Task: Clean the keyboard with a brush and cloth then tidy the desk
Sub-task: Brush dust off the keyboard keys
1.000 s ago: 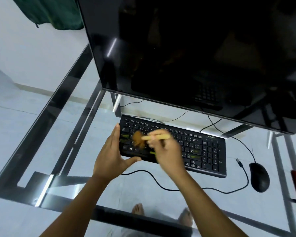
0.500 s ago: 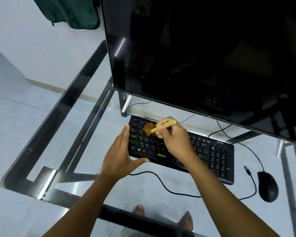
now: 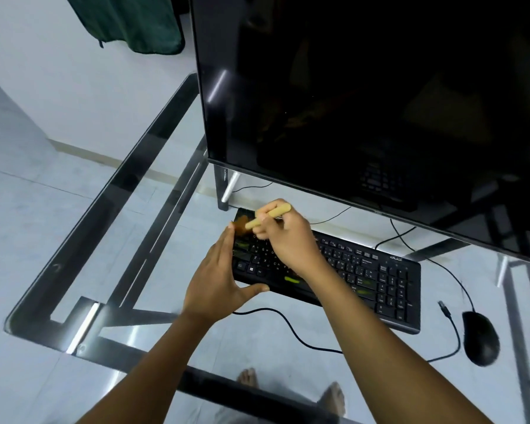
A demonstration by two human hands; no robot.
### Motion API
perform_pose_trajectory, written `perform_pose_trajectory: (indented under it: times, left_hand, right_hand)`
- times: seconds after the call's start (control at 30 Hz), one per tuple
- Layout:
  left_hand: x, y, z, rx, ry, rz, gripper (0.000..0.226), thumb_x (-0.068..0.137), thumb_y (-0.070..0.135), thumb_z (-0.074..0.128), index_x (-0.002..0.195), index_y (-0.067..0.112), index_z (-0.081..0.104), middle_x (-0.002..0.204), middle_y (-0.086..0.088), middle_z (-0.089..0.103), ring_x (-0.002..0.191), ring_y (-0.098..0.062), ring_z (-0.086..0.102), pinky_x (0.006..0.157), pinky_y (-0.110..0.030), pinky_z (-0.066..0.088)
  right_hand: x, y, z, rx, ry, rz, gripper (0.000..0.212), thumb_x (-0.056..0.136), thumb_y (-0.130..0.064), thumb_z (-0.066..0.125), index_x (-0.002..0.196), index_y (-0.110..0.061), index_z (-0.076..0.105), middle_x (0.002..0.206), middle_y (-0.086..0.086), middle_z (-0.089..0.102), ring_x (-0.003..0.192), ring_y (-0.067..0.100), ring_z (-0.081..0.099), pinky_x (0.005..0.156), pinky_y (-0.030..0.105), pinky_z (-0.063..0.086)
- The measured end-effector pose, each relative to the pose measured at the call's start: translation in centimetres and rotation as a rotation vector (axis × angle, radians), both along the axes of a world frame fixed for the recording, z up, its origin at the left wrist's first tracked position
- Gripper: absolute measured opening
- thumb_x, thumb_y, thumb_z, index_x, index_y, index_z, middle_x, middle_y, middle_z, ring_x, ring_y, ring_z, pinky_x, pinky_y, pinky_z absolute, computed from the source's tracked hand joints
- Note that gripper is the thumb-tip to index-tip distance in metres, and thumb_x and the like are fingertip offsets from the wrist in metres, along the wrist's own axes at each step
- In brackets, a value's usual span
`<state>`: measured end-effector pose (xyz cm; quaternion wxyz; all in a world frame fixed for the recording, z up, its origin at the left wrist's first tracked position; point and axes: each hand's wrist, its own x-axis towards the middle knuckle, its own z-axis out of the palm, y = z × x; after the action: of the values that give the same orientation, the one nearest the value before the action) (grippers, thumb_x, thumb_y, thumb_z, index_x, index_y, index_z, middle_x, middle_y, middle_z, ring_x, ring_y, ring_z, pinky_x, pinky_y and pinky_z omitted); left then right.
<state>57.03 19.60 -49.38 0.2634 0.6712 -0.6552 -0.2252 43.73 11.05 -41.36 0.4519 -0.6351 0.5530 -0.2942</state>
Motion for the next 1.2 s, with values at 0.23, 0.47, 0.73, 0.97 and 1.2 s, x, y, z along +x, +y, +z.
perform_pose_trajectory:
  times: [0.23,0.47,0.73,0.97,1.2]
  left_hand:
    - [0.0,0.0,0.2,-0.002,0.012,0.003,0.126,0.062,0.074,0.071,0.153,0.017,0.005,0.156,-0.003,0.029,0.141,-0.017,0.032,0.109,-0.033,0.037]
    - [0.0,-0.1,0.0,0.026,0.014,0.002,0.125,0.062,0.077,0.068,0.153,0.018,0.005,0.157,0.000,0.027,0.143,-0.015,0.029,0.110,-0.039,0.039]
    - [0.0,0.0,0.0,0.042,0.034,-0.001,0.125,0.062,0.075,0.069,0.153,0.021,0.004,0.158,0.002,0.024,0.144,-0.013,0.025,0.110,-0.041,0.039]
    - [0.2,0.0,0.3,0.060,0.113,-0.029,0.121,0.064,0.066,0.075,0.153,0.025,0.003,0.156,0.004,0.025,0.142,-0.013,0.030,0.111,-0.039,0.037]
    - [0.2,-1.0,2.2,0.085,0.312,-0.069,0.099,0.068,0.043,0.082,0.138,0.054,0.013,0.138,0.025,0.032,0.126,0.011,0.035,0.100,-0.015,0.033]
  right_hand:
    - [-2.5,-0.2,0.8,-0.005,-0.057,-0.115,0.014,0.097,-0.012,0.051,0.089,-0.018,0.060,0.084,-0.006,0.072,0.079,0.008,0.069,0.073,0.019,0.055]
    - [-4.7,0.2,0.7,-0.190,0.178,-0.088,0.011,0.095,-0.016,0.055,0.086,-0.021,0.059,0.089,-0.008,0.064,0.079,-0.001,0.059,0.071,0.009,0.042]
    - [-6.3,1.9,0.6,-0.295,0.249,-0.061,0.006,0.094,-0.021,0.058,0.091,-0.022,0.063,0.091,-0.010,0.062,0.076,0.002,0.056,0.066,0.019,0.041]
    - [-7.0,2.3,0.5,-0.134,0.232,-0.041,0.011,0.094,-0.018,0.056,0.086,-0.023,0.062,0.086,-0.006,0.070,0.066,0.000,0.058,0.062,0.019,0.043]
    - [-8.6,2.3,0.6,0.082,0.032,-0.090,0.012,0.097,-0.017,0.053,0.091,-0.020,0.064,0.082,-0.007,0.071,0.078,0.011,0.067,0.072,0.030,0.056]
